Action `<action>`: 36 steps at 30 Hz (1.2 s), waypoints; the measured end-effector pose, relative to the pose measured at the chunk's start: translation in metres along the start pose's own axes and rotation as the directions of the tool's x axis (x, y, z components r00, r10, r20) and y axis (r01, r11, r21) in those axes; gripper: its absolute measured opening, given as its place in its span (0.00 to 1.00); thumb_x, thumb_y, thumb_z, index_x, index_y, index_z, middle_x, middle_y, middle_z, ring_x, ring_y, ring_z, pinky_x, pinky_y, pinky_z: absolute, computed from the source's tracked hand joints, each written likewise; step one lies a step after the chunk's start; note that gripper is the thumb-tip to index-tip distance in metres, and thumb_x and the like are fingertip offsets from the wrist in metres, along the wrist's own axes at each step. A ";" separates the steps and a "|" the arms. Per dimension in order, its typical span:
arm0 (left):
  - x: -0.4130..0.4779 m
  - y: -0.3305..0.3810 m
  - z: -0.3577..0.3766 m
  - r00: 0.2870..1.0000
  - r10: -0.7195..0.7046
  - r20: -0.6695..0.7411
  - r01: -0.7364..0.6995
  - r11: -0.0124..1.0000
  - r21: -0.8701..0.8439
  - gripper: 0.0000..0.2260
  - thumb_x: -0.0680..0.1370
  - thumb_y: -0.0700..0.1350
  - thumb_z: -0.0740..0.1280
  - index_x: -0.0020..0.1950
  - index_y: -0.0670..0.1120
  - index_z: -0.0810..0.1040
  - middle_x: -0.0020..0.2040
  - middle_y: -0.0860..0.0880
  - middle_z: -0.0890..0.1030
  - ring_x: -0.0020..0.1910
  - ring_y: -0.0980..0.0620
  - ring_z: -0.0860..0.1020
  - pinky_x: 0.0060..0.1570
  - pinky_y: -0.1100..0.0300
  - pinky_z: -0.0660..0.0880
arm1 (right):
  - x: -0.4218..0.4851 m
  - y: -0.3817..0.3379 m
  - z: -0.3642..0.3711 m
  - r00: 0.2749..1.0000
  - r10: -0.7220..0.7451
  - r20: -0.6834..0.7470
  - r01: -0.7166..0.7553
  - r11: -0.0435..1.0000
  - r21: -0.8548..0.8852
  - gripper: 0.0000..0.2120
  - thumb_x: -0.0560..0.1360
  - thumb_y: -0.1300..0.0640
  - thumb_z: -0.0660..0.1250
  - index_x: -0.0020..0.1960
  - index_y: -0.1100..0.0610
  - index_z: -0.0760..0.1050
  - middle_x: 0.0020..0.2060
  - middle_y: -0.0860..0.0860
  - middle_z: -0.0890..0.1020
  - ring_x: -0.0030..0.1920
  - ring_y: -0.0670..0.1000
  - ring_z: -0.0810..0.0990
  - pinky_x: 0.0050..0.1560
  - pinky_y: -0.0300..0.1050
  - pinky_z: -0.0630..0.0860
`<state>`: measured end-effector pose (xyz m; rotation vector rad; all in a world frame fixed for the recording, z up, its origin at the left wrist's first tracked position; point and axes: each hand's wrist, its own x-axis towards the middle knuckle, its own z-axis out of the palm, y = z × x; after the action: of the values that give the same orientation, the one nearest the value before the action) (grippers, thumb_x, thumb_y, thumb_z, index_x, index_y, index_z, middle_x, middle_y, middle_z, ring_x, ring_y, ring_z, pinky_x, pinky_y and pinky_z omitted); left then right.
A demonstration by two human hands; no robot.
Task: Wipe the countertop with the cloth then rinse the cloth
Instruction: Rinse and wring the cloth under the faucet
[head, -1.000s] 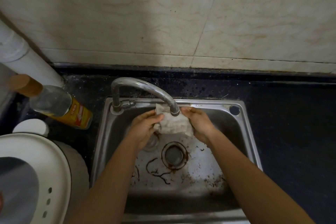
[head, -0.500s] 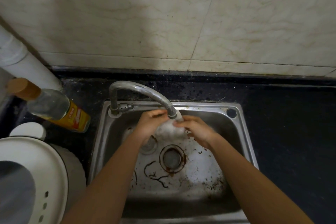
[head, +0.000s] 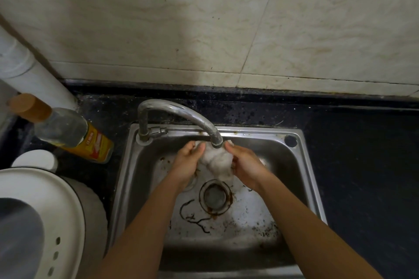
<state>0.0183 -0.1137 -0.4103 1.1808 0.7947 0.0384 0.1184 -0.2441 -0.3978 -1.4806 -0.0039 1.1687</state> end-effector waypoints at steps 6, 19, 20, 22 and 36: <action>0.007 0.008 0.019 0.956 -0.023 -0.293 0.037 0.998 0.042 0.16 0.81 0.53 0.57 0.53 0.43 0.76 0.43 0.47 0.81 0.43 0.52 0.79 0.36 0.61 0.74 | 0.003 0.001 0.039 0.929 -0.263 -0.262 0.190 0.943 -0.274 0.19 0.79 0.48 0.63 0.34 0.58 0.72 0.27 0.53 0.74 0.29 0.49 0.72 0.32 0.41 0.69; 0.007 0.009 0.035 0.926 -0.313 -0.210 0.306 0.950 -0.069 0.21 0.82 0.55 0.55 0.52 0.40 0.79 0.39 0.43 0.82 0.39 0.47 0.80 0.36 0.59 0.75 | -0.001 0.004 0.051 0.860 -0.454 -0.232 0.082 0.572 -0.816 0.23 0.82 0.56 0.54 0.28 0.57 0.64 0.25 0.51 0.71 0.27 0.51 0.70 0.30 0.43 0.65; 0.007 0.008 0.034 0.931 -0.300 -0.210 0.297 0.954 -0.045 0.21 0.82 0.55 0.54 0.53 0.40 0.79 0.40 0.43 0.81 0.40 0.46 0.80 0.38 0.57 0.75 | -0.003 0.008 0.053 0.855 -0.485 -0.183 0.121 0.530 -0.839 0.22 0.82 0.57 0.54 0.29 0.58 0.66 0.26 0.52 0.73 0.28 0.52 0.72 0.31 0.43 0.66; 0.003 0.010 0.033 0.940 -0.279 -0.194 0.283 0.959 -0.009 0.21 0.82 0.54 0.54 0.54 0.39 0.78 0.39 0.44 0.81 0.40 0.46 0.80 0.40 0.56 0.76 | -0.006 0.013 0.053 0.851 -0.505 -0.143 0.146 0.489 -0.860 0.20 0.82 0.56 0.53 0.34 0.59 0.70 0.30 0.56 0.77 0.30 0.53 0.74 0.32 0.43 0.67; -0.003 0.025 -0.015 0.967 -0.131 0.218 0.138 0.990 -0.017 0.13 0.76 0.40 0.66 0.61 0.40 0.78 0.56 0.41 0.82 0.56 0.40 0.80 0.59 0.46 0.75 | -0.002 -0.018 0.012 0.973 0.009 -0.230 -0.051 0.983 -0.178 0.09 0.73 0.62 0.60 0.46 0.61 0.79 0.47 0.55 0.81 0.47 0.54 0.79 0.38 0.46 0.78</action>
<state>0.0169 -0.0927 -0.3896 1.0775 0.6768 -0.1862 0.1203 -0.2309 -0.3804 -1.7773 0.0706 1.0378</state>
